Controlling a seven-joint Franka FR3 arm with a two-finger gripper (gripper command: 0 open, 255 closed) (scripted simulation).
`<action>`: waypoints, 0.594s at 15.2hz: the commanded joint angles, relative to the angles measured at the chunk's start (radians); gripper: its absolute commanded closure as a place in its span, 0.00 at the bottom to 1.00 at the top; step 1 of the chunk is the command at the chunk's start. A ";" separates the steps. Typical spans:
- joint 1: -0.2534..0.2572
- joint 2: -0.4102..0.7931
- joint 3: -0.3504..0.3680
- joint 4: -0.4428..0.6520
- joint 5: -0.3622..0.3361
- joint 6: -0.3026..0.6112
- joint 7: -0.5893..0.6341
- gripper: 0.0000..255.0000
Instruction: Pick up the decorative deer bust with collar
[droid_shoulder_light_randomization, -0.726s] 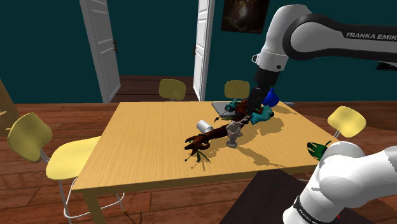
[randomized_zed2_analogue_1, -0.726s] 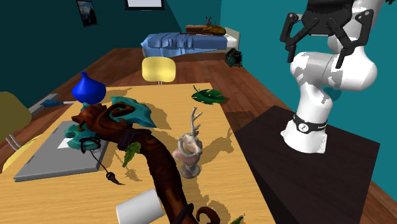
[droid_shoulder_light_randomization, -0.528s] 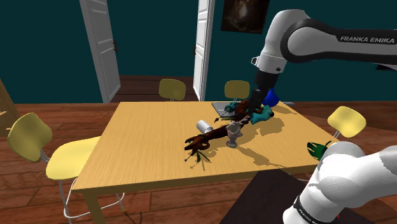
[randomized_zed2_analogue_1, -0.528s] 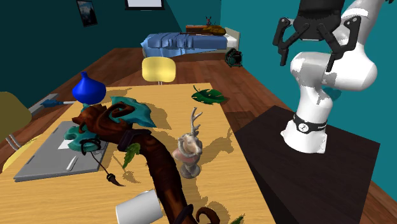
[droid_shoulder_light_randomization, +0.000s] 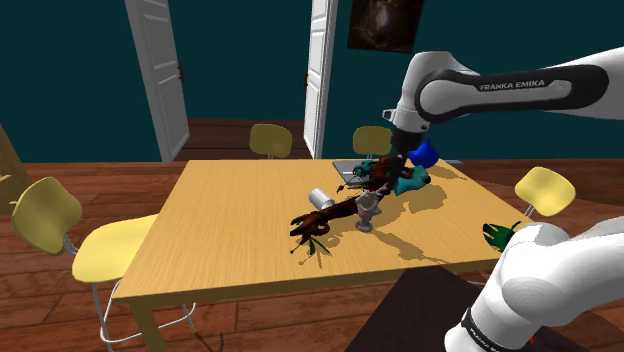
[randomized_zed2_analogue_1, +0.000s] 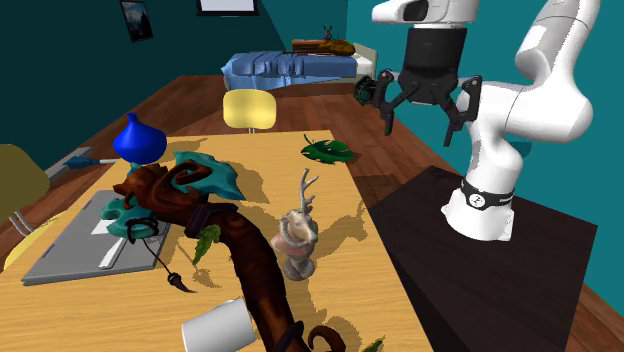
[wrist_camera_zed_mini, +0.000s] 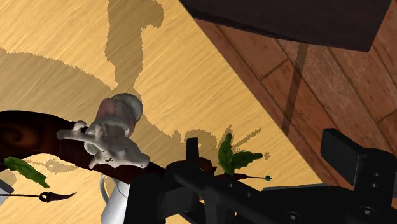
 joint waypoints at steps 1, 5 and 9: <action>-0.003 0.063 -0.043 0.003 -0.032 0.055 -0.081 0.00; 0.000 0.190 -0.110 0.026 -0.075 0.152 -0.219 0.00; 0.009 0.335 -0.172 0.073 -0.096 0.246 -0.358 0.00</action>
